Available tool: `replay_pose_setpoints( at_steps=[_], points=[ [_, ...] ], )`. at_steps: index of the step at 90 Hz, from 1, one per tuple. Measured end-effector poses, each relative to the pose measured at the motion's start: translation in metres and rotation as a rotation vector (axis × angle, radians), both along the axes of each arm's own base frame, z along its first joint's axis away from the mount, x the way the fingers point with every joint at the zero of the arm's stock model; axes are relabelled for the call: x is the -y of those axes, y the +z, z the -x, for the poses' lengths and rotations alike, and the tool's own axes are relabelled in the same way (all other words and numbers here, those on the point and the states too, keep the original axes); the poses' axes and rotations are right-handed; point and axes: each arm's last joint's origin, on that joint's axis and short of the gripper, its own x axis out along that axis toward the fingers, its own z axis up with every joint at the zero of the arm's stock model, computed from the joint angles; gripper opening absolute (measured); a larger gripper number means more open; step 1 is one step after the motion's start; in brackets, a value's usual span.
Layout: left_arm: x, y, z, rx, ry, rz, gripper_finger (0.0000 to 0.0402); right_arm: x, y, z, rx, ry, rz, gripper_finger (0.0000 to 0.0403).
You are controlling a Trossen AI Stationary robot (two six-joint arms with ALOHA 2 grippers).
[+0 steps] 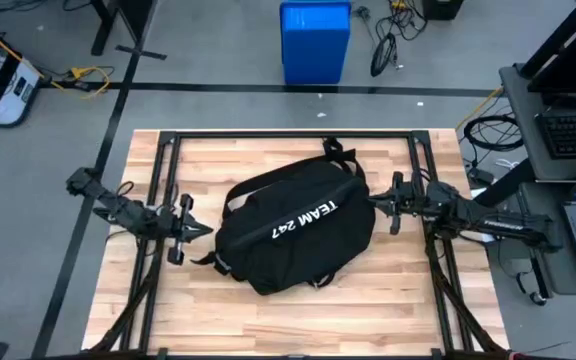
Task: Unpack backpack
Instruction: Return to Home Position
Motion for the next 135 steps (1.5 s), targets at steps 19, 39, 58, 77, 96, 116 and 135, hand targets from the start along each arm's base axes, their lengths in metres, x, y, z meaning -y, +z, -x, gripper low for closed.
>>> replay_pose_setpoints(
  at_steps=[19,39,58,77,96,116,135],
  points=[
    [-0.011,-0.002,-0.006,-0.021,-0.019,0.034,0.0,0.0,0.0,0.0,-0.003,0.001,0.012,0.0],
    [-0.026,-0.005,-0.009,-0.061,-0.013,0.078,0.0,0.0,0.0,0.0,-0.005,0.0,0.018,0.0],
    [-0.035,-0.006,-0.011,-0.068,0.044,0.082,0.0,-0.001,0.0,0.0,-0.011,0.026,0.056,0.0],
    [-0.035,-0.01,-0.014,-0.117,0.034,0.123,0.0,-0.004,0.001,-0.001,0.005,0.113,0.068,0.0],
    [-0.032,-0.014,-0.017,-0.176,-0.003,0.136,0.0,-0.006,0.006,0.0,0.054,0.158,0.08,0.0],
    [-0.03,-0.013,-0.016,-0.165,-0.024,0.134,0.0,-0.007,0.009,0.003,0.096,0.157,0.093,0.0],
    [-0.032,-0.011,-0.015,-0.129,0.023,0.098,0.0,-0.007,0.009,0.003,0.089,0.154,0.095,0.0]
  ],
)
